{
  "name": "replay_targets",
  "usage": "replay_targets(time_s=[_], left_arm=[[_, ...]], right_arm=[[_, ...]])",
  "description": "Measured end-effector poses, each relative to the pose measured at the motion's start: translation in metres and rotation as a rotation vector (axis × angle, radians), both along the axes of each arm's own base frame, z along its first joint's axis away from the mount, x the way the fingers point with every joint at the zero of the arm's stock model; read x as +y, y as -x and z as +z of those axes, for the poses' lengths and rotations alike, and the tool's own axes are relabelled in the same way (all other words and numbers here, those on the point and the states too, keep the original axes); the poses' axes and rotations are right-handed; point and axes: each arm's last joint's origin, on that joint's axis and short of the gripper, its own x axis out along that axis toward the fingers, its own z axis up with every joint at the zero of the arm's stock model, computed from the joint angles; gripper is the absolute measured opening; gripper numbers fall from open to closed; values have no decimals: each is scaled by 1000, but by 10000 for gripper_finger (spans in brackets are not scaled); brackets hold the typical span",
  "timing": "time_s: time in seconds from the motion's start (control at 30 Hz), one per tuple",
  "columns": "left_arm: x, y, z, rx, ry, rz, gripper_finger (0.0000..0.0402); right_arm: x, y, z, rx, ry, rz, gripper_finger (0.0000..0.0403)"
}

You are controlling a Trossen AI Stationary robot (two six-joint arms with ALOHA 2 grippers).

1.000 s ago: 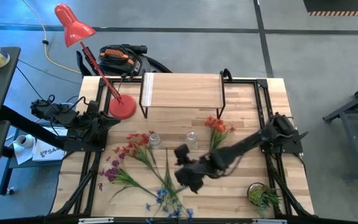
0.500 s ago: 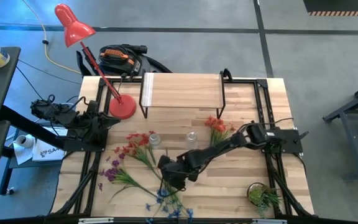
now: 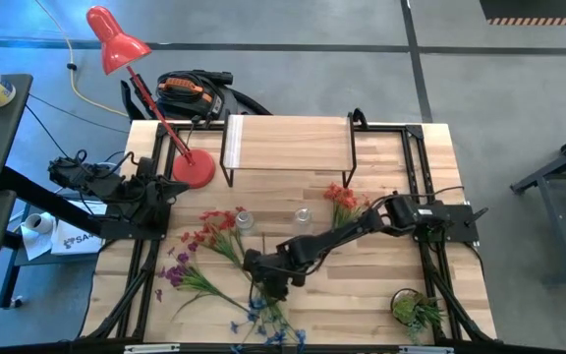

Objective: Pick and place flowers into a vace then onto a shelf
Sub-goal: Put the blue flowers into the right transparent flower vase

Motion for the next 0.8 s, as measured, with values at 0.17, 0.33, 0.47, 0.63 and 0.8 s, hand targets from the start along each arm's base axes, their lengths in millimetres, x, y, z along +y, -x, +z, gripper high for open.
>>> replay_targets(time_s=[0.17, 0.33, 0.47, 0.63, 0.8], left_arm=[[0, 0, 0, 3, -14, -2, 127], [0, 0, -1, 10, -20, -3, 127], [0, 0, -1, 13, -41, -6, 127], [0, 0, -1, 16, -50, -7, 127], [0, 0, -1, 15, -49, -8, 127]], right_arm=[[-15, -7, -2, -7, -18, -26, 154], [-25, -11, -11, 14, -63, -31, 154], [-26, -13, -21, 38, -88, -42, 153], [-28, -14, -27, 60, -112, -78, 152], [-35, -13, -29, 101, -127, -163, 131]])
